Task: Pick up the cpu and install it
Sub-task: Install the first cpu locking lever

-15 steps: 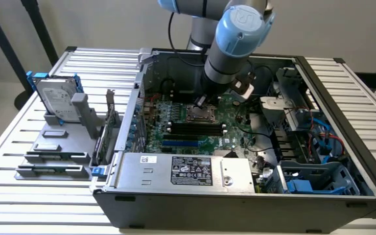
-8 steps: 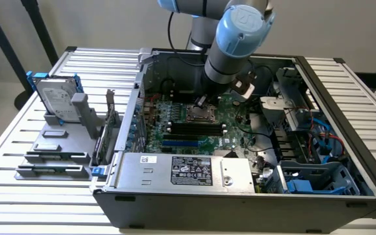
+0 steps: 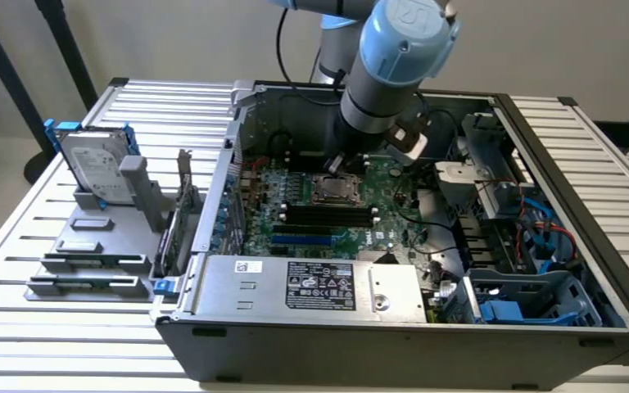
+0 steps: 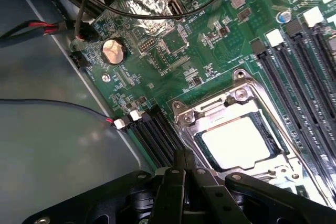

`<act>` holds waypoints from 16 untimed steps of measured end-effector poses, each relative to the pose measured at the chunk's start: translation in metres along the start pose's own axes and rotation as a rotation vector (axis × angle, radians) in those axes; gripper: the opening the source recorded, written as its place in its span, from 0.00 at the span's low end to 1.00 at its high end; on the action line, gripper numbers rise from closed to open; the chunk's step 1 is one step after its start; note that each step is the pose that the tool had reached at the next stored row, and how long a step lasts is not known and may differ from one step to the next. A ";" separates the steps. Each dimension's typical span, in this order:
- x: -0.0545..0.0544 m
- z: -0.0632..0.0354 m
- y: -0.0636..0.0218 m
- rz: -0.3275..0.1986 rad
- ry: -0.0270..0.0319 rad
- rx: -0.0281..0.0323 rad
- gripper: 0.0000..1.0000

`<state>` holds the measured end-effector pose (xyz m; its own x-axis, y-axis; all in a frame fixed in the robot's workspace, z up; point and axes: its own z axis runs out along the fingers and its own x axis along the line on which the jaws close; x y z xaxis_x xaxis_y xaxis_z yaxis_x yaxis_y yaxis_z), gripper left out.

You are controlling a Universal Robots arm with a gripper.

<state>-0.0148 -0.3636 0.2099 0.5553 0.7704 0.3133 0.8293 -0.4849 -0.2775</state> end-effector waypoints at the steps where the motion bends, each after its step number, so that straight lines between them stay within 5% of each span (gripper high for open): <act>1: -0.002 -0.0024 -0.0002 0.000 0.0001 0.0000 0.11; 16: -0.045 -0.0309 -0.0026 0.000 0.0011 0.0008 0.11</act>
<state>-0.0402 -0.4100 0.2245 0.5552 0.7700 0.3143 0.8294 -0.4845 -0.2782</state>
